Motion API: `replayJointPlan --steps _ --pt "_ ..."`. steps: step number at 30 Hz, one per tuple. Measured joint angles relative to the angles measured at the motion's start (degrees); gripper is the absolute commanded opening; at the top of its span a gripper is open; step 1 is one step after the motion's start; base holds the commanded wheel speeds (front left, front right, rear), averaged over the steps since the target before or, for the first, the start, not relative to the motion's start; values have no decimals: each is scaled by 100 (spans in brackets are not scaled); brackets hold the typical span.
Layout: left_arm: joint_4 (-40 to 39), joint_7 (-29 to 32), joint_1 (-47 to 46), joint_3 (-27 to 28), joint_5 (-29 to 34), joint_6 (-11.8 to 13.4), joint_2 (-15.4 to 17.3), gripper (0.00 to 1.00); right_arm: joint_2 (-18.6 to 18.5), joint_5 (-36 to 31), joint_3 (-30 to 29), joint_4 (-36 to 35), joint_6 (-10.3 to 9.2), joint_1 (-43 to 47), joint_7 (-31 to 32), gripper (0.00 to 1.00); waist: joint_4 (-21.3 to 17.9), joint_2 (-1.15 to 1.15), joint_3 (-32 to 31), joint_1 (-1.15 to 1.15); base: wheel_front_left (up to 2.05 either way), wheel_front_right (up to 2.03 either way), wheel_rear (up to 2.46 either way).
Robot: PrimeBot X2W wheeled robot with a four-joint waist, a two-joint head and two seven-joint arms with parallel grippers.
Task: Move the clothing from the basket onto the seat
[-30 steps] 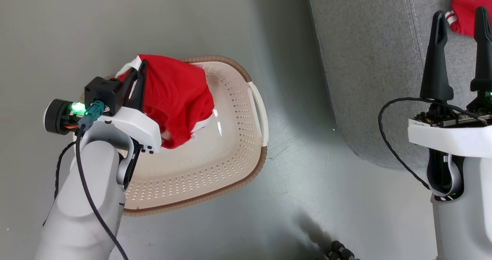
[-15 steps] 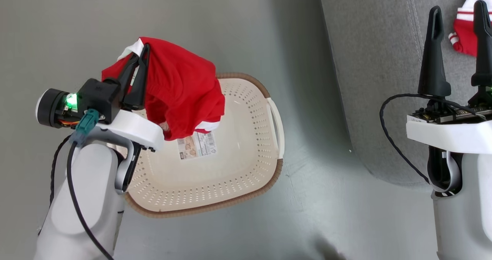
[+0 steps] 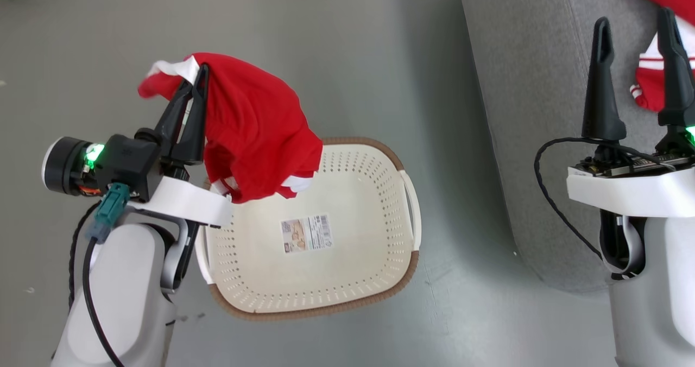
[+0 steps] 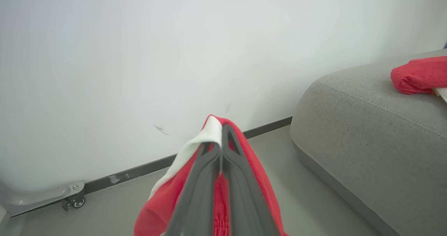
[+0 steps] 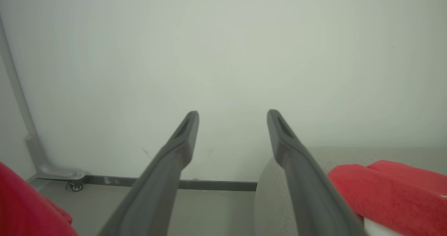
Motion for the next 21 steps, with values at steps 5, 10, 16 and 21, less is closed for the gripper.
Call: replayJointPlan --steps 5,10,16,21 --pt "-180 0 180 -7 -10 -2 -63 0 -18 -33 162 55 0 32 0 100 114 0 -302 0 0 0 0" --pt "-293 0 393 -65 -10 -19 -68 0 -26 -32 308 194 0 243 0 100 217 0 -622 0 0 0 0" --pt "-381 0 615 -119 -11 -69 -96 0 -26 -34 379 334 0 581 0 100 320 0 -1020 0 0 0 0" --pt "-428 0 771 -187 -11 -158 -112 0 -25 -77 396 402 0 831 0 100 389 0 -1354 0 0 0 0"
